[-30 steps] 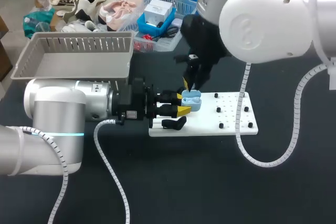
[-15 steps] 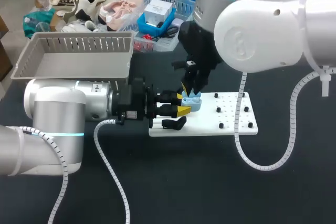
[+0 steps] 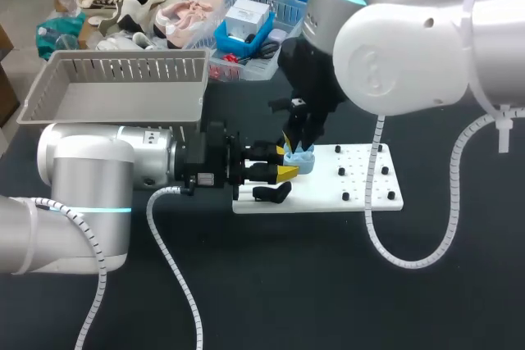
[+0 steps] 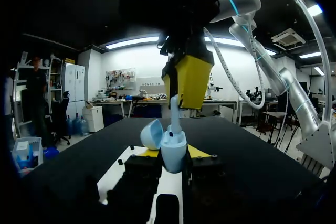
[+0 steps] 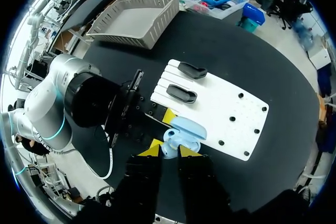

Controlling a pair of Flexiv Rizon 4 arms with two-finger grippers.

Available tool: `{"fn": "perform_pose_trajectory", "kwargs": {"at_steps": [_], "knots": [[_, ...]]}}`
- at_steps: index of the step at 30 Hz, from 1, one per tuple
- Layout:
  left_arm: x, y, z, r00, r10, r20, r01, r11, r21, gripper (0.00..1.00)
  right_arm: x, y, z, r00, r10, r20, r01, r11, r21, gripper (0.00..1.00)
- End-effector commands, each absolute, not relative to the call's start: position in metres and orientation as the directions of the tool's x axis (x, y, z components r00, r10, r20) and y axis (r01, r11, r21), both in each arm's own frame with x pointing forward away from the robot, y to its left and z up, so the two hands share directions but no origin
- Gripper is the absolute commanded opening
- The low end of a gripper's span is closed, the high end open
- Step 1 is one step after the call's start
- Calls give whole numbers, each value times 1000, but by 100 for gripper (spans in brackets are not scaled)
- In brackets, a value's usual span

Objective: Pick up each earbud case from the left stands, insert the matching earbuds, close the lid, and place the case in the box.

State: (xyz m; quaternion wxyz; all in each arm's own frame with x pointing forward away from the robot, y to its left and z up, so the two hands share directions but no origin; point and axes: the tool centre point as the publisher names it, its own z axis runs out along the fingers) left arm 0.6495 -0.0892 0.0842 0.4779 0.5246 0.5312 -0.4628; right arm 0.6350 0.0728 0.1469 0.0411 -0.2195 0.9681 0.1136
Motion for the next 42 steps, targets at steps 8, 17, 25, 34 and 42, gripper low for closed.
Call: {"fn": "perform_pose_trajectory", "kwargs": {"at_steps": [8,17,25,34,42], "knots": [[648,-90,84,8,116,-993,1000,28,12,0,639,75,143,-898,-421,-126,-439,874,206,0],[648,-90,84,8,116,-993,1000,28,12,0,641,77,141,-897,-425,-126,-442,874,203,0],[648,-90,84,8,116,-993,1000,28,12,0,642,77,138,-897,-425,-123,-441,876,195,0],[648,-90,84,8,116,-993,1000,28,12,0,642,76,136,-900,-417,-125,-434,879,197,0],[648,-90,84,8,116,-993,1000,28,12,0,641,77,133,-901,-416,-125,-433,881,192,0]]}}
